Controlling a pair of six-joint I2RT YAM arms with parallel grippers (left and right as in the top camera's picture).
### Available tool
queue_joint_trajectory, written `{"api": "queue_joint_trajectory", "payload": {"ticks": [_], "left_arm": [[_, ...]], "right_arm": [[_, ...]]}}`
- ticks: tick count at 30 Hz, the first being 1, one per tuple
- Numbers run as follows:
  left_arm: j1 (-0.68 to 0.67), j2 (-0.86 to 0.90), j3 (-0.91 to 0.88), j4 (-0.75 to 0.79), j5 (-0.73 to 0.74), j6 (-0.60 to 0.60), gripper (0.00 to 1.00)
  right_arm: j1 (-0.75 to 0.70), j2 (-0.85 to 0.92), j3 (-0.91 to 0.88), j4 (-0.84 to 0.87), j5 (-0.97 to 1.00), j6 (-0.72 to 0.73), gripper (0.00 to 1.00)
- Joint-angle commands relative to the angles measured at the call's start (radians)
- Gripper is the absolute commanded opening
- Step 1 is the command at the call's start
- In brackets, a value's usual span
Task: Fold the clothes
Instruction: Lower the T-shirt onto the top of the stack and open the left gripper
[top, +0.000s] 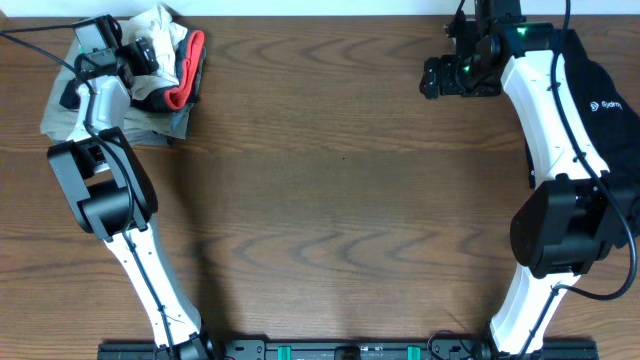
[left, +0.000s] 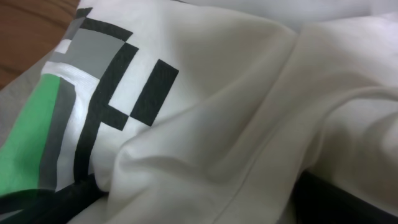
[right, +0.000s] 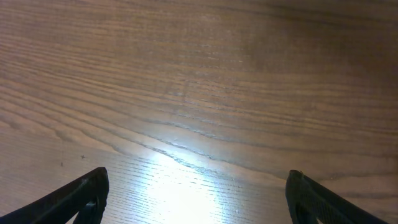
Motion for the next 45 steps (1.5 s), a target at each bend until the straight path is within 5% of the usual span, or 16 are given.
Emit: {"api": "queue_joint_trajectory", "payload": {"ticks": [1, 15, 26, 45], "left_arm": [[-0.023, 0.102, -0.060, -0.051, 0.040, -0.019, 0.98], [-0.020, -0.257, -0.059, -0.138, 0.032, -0.008, 0.98], [-0.021, -0.627, -0.059, -0.450, 0.032, -0.008, 0.98], [-0.021, -0.680, -0.059, -0.510, 0.032, -0.008, 0.98]], "right_arm": [[0.006, -0.009, -0.009, 0.003, 0.014, -0.012, 0.89], [0.006, -0.009, -0.009, 0.013, 0.013, 0.005, 0.99], [0.002, -0.150, 0.027, 0.058, 0.014, 0.003, 0.99], [-0.005, -0.669, 0.040, 0.051, 0.050, 0.003, 0.99]]}}
